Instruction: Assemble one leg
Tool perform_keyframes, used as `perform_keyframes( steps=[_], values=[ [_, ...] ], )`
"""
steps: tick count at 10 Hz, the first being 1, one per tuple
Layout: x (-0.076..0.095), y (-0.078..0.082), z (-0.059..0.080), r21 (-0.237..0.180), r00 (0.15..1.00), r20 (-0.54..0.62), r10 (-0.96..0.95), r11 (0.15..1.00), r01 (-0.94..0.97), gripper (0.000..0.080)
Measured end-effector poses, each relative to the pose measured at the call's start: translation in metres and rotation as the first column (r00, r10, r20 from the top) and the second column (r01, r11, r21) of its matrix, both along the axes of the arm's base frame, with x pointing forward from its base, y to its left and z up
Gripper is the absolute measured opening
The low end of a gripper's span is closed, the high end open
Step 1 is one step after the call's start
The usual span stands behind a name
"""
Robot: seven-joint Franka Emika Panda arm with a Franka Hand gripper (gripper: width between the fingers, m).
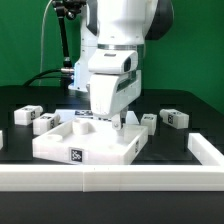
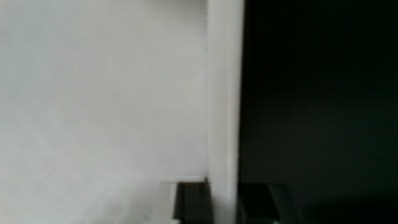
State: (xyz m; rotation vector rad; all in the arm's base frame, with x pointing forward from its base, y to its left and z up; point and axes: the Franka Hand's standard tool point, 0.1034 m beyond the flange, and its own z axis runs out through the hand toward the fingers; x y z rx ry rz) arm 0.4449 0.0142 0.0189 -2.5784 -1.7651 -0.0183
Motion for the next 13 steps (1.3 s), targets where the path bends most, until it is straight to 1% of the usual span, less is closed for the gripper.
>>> perform_keyframes(
  steps=[1, 3, 4, 8, 9, 12, 13],
  values=[
    [0.005, -0.005, 0.002, 0.000, 0.998, 0.007, 0.070, 0.998, -0.070, 0.0057],
    [0.013, -0.005, 0.002, -0.006, 0.975, 0.013, 0.222, 0.975, -0.222, 0.0057],
    [0.014, -0.001, 0.000, -0.011, 0.968, 0.031, 0.248, 0.969, -0.247, 0.0057],
    [0.012, -0.001, -0.001, -0.012, 0.966, 0.028, 0.256, 0.967, -0.256, 0.0057],
    [0.017, 0.005, -0.001, -0.018, 0.952, 0.038, 0.304, 0.953, -0.303, 0.0057],
    [0.027, 0.038, -0.001, -0.018, 0.934, 0.054, 0.352, 0.936, -0.351, 0.0057],
    [0.031, 0.045, -0.001, -0.019, 0.930, 0.060, 0.362, 0.932, -0.362, 0.0057]
  ],
)
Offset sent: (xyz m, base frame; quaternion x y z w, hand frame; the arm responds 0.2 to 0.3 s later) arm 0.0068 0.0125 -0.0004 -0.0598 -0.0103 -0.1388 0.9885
